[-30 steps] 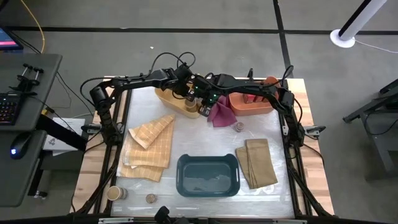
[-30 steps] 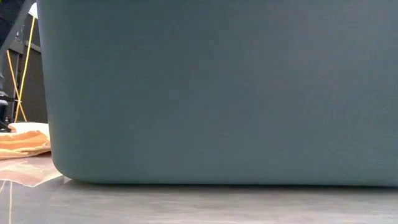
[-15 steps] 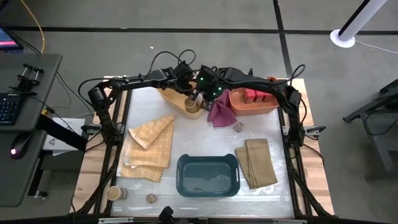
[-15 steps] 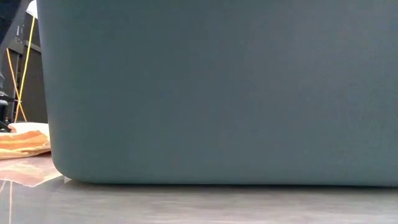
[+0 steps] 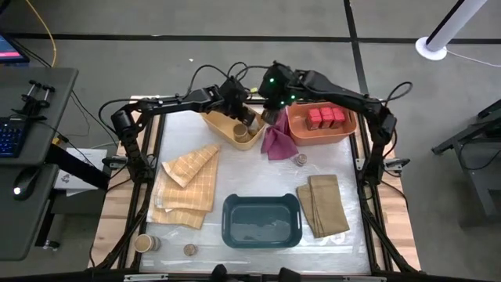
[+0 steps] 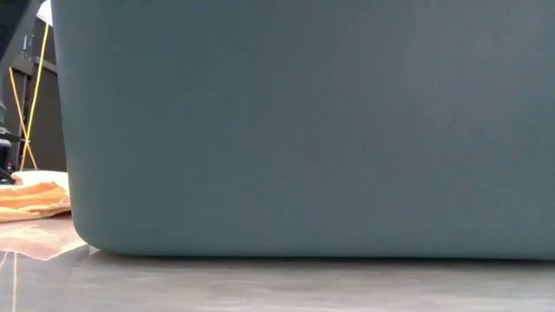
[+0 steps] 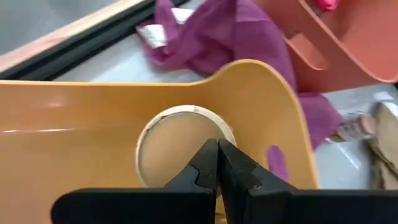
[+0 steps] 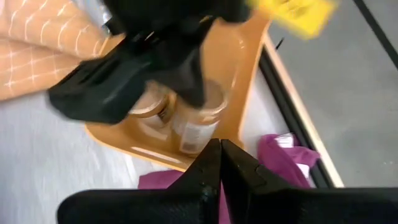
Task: Sort spices by type
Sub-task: Put the right brown seasoning bottle into the yellow bin, then put the brown seasoning bottle into the yellow bin
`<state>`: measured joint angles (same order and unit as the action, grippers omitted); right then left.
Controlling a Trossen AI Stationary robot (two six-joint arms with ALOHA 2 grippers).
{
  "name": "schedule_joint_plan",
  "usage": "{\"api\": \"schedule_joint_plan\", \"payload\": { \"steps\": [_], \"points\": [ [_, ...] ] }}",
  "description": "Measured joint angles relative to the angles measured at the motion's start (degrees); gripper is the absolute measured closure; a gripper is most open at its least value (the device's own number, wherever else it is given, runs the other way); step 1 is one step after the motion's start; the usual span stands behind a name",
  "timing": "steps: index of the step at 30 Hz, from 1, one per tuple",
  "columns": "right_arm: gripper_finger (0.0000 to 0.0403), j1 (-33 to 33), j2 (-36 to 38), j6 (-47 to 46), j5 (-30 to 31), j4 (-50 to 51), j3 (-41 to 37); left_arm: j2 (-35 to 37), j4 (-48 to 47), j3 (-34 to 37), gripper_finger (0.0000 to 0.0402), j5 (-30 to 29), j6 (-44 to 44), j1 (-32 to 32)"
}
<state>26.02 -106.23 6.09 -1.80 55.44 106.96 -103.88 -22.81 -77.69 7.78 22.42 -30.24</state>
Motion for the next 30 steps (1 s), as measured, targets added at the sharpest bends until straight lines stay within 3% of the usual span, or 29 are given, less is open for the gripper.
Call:
{"api": "schedule_joint_plan", "payload": {
  "steps": [17, 24, 30],
  "points": [
    [0.0403, 2.64, 1.78, 0.28, 0.08, -0.64, -0.06, 0.83, 1.15, -1.06, 0.0402, 0.22, 0.01, 4.72],
    [0.0403, 3.22, 1.78, 1.17, 0.07, -0.65, -0.07, 10.49, -3.91, -1.33, 0.0401, -0.6, -6.52, 3.92],
    [0.0403, 3.78, 1.78, 1.7, -0.04, -1.24, -0.07, 23.2, -8.93, 2.27, 0.0401, -0.97, -10.08, 8.45]
  ]
}}
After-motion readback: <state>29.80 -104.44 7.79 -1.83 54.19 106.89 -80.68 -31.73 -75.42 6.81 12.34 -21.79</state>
